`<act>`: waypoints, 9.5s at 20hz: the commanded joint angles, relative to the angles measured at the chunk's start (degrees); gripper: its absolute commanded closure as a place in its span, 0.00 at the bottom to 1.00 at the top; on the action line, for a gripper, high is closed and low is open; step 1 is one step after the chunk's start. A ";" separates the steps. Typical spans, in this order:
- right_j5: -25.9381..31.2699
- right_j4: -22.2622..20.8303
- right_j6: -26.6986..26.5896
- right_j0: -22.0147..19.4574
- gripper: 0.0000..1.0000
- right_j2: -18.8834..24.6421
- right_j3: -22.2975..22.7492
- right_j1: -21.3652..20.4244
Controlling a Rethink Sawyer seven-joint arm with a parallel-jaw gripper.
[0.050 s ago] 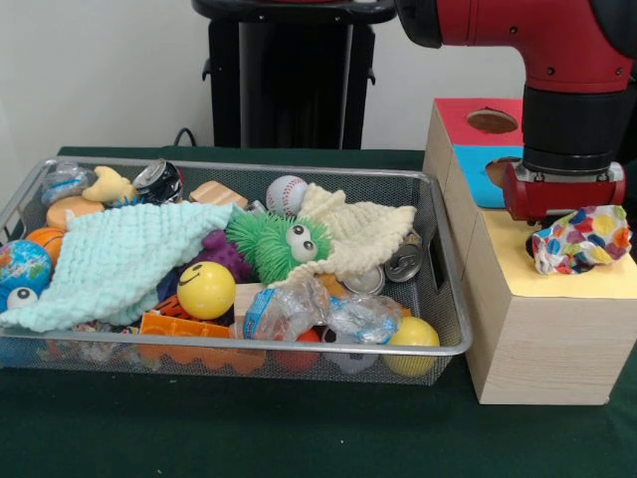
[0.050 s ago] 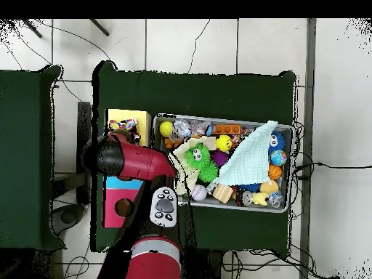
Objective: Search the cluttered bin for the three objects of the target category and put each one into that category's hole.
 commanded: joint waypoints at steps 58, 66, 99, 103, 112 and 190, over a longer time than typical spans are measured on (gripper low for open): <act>21.60 0.46 13.77 5.28 0.00 -7.85 -2.77 -2.44; 26.44 0.37 14.35 6.43 0.00 -9.71 -2.88 -5.30; 28.71 0.38 11.66 5.48 1.00 -9.31 -6.30 -9.89; 27.62 0.50 11.51 5.43 1.00 -8.73 -7.02 -9.65; 24.70 0.20 9.43 4.12 1.00 -7.13 -7.67 -8.62; 23.63 -3.54 10.04 3.32 1.00 -6.96 -6.64 3.43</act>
